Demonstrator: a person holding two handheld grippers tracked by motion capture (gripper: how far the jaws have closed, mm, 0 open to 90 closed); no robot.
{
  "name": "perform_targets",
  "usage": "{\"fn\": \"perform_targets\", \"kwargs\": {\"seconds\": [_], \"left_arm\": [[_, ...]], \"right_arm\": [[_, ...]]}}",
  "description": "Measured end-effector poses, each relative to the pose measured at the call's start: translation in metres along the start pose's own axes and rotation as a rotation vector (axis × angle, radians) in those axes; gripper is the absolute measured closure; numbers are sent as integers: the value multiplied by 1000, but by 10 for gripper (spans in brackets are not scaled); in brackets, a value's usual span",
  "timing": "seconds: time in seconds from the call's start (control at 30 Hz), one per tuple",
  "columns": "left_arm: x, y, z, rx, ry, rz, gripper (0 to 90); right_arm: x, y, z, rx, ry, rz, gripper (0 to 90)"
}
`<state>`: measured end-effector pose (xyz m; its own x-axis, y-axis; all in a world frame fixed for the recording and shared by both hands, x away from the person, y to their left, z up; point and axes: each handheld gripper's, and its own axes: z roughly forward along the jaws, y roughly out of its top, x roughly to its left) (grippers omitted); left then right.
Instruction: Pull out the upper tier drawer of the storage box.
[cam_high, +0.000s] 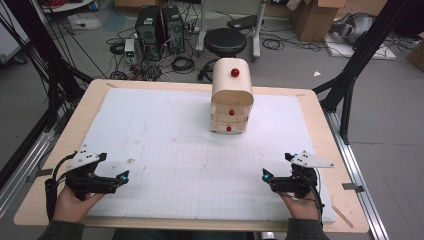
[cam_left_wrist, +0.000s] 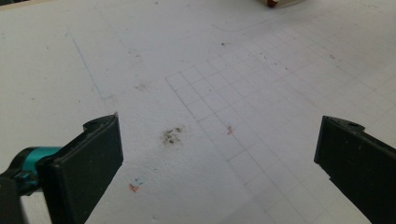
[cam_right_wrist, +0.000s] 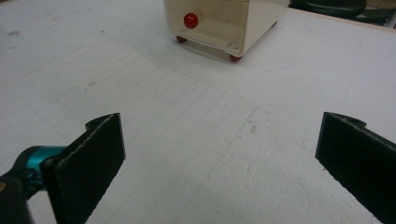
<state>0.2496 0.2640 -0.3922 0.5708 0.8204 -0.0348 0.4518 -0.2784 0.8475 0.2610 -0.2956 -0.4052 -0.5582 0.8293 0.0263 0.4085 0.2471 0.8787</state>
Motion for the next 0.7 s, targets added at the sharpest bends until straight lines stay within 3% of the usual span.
{"fn": "perform_targets", "kwargs": {"seconds": [0.7], "left_arm": [[1, 3, 7, 1, -13, -1, 17]], "right_arm": [[0, -1, -2, 21, -15, 4, 2]]}}
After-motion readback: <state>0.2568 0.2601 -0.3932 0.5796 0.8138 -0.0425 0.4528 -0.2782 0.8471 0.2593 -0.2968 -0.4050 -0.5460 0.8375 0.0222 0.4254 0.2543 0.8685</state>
